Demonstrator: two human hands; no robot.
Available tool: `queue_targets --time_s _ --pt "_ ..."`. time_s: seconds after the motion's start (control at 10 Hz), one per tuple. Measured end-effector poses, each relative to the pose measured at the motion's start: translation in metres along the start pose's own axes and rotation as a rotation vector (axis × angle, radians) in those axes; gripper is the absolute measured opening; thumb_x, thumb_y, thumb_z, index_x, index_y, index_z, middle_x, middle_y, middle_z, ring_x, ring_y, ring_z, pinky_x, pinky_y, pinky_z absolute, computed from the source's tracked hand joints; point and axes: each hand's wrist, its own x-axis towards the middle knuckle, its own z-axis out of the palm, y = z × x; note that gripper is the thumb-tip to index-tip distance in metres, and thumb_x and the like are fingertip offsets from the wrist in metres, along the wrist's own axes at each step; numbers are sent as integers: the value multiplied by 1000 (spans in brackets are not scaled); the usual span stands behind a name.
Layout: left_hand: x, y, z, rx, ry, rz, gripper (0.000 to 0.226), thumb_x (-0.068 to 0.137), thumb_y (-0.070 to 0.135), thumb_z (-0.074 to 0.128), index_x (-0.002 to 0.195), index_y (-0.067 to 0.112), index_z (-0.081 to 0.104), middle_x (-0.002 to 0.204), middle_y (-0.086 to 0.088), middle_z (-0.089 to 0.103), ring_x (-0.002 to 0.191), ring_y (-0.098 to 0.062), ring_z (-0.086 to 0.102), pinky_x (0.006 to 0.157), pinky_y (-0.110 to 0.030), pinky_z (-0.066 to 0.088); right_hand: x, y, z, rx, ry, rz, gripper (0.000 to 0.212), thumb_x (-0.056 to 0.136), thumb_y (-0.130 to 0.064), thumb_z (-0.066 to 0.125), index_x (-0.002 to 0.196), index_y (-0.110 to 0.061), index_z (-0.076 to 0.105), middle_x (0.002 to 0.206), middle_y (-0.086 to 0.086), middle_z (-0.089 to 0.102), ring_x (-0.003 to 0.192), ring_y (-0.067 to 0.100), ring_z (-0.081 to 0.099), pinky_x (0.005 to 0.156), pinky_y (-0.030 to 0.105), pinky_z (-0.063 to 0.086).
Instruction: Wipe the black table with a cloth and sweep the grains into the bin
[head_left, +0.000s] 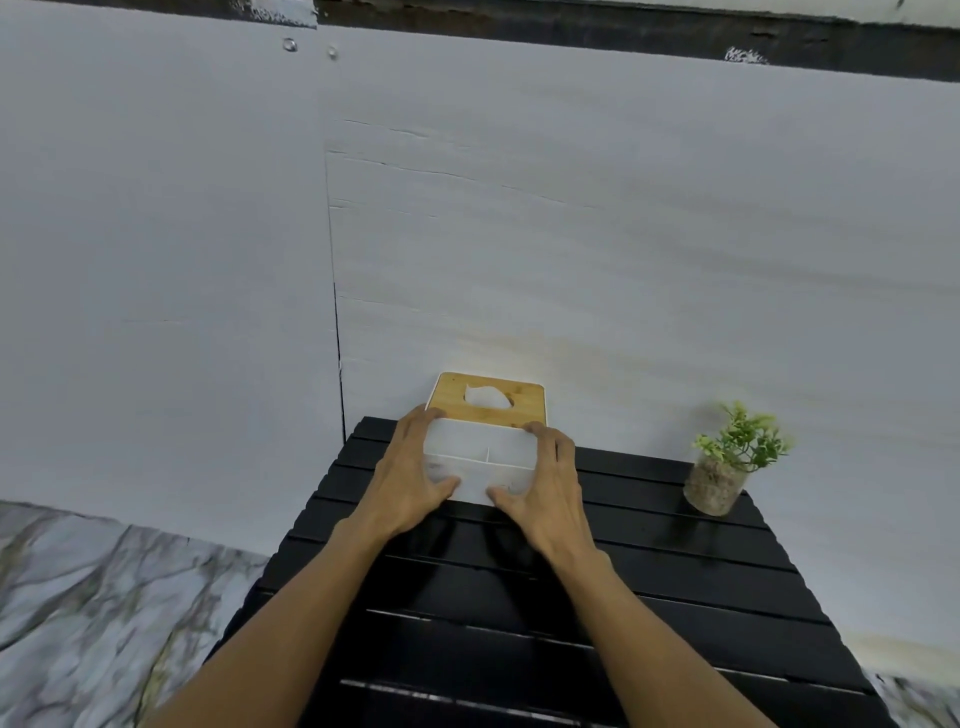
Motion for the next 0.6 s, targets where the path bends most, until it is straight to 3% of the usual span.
queue_targets --time_s 0.2,0.3,0.4,0.5,0.6 --pt "0 -1 0 -11 1 -20 84 71 24 77 142 30 32 150 8 31 132 -8 36 105 -29 37 0 0 1 -10 -2 9 81 75 -31 82 140 -29 33 144 1 31 101 11 46 83 23 43" --pt "-2 1 2 -11 -2 -23 88 74 22 77 146 28 27 153 6 27 136 -10 32 104 -24 33 0 0 -1 -17 -11 8 83 76 -32 82 142 -29 32 145 2 31 113 21 53 86 28 47" --pt "-8 6 4 123 46 -9 93 73 27 77 149 27 23 158 1 21 143 -17 23 113 -37 27 -3 -1 -6 -21 -34 -5 90 76 -36 81 148 -27 27 149 3 29 120 24 50 89 33 48" --pt "-19 17 9 277 166 44 84 71 35 74 144 25 32 148 0 33 136 -21 29 110 -41 30 -9 2 -14 -19 -22 -5 95 75 -42 80 151 -27 23 149 2 30 125 23 48 93 38 50" --pt "-32 33 16 319 246 71 61 75 37 69 129 25 44 130 1 44 121 -19 38 100 -35 38 -16 3 -26 -12 14 35 93 78 -51 77 150 -27 24 148 -1 31 127 19 46 95 35 49"
